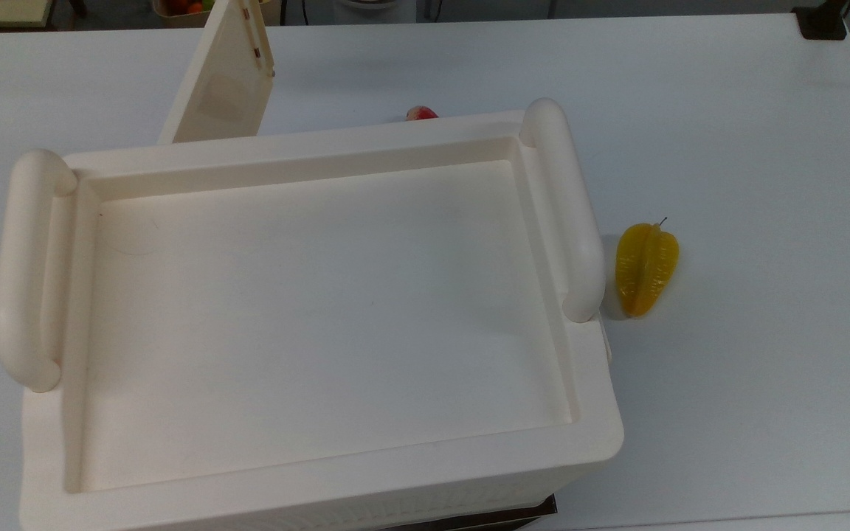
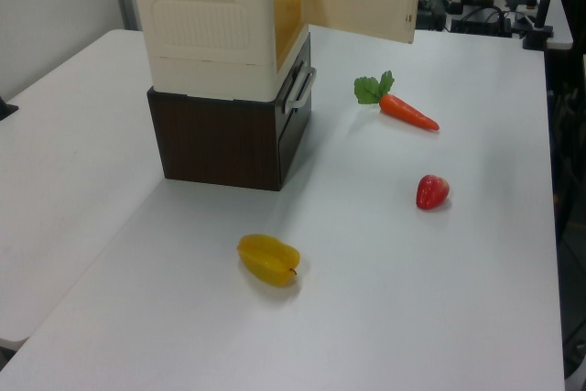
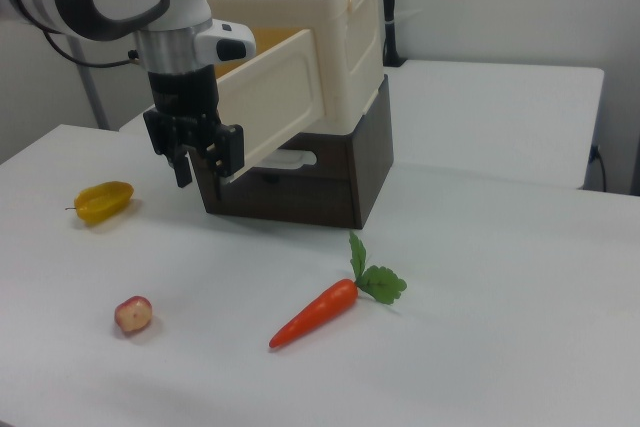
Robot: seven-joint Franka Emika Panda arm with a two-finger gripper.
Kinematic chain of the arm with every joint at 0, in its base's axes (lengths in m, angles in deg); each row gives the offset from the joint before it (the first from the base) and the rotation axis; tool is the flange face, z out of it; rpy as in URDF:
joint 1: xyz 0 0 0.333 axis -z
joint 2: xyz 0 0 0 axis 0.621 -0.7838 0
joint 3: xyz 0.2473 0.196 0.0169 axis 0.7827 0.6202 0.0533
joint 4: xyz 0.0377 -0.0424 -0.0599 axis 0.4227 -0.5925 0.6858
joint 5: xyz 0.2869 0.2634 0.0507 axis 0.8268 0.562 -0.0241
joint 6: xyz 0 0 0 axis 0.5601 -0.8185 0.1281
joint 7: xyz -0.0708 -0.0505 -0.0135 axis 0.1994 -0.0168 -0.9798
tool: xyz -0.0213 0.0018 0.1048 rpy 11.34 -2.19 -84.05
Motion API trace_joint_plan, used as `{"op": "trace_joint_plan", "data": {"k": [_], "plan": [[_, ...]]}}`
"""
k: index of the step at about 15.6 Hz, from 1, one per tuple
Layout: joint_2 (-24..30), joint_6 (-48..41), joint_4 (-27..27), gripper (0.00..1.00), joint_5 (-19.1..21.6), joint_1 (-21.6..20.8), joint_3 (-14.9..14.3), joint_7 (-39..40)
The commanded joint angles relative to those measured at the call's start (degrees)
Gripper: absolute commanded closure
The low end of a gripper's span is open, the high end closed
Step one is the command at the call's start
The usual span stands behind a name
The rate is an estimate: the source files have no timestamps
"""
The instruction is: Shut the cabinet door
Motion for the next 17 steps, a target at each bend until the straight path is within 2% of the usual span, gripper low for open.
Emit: {"op": "trace_joint_plan", "data": {"k": [1,4,5,7,12,17], "plan": [[0.93,1.73,-1.35,0.65,-0.68,-0.22,-0.47,9.52],[0.06,1.91,-0.29,0.96,-0.15,0.05,-0.92,17.18],[-0.82,1.91,0.23,1.00,0.03,-0.04,-1.00,18.42],[-2.49,2.35,1.98,1.00,0.12,-0.04,-0.92,20.88],[-6.88,10.42,4.97,1.00,0.38,-0.39,-0.92,29.15],[-9.35,19.83,5.16,1.00,1.52,-0.83,-0.13,33.55]]}}
